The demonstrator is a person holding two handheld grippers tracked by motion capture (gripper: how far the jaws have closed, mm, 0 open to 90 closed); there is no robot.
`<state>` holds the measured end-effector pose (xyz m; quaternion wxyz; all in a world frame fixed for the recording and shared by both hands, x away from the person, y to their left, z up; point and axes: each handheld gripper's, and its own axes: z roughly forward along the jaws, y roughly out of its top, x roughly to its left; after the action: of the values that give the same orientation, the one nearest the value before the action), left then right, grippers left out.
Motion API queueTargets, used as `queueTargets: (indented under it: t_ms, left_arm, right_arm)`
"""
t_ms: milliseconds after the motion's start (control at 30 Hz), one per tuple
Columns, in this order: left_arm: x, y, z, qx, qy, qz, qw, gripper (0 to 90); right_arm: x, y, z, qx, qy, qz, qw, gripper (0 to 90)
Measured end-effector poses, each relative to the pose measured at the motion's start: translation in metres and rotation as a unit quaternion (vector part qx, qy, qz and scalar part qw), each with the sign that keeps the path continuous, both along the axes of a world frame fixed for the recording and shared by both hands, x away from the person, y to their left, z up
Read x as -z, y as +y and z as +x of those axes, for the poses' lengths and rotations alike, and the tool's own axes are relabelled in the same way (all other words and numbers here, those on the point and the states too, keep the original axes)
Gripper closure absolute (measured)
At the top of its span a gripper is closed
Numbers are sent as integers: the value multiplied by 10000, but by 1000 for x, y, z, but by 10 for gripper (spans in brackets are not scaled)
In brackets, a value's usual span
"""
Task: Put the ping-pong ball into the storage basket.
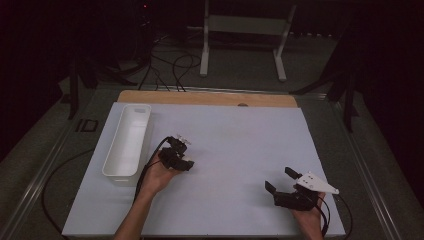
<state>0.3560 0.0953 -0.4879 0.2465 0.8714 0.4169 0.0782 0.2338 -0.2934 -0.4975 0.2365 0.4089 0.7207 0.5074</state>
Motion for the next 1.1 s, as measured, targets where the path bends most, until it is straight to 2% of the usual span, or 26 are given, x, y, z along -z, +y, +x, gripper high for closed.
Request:
queueTargets:
  t_ms: [1100]
  left_arm:
    - [-13, 3, -8, -105, -32, -91, 9999, 514]
  right_arm:
    - [1, 0, 0, -2, 9, 1, 10000, 73]
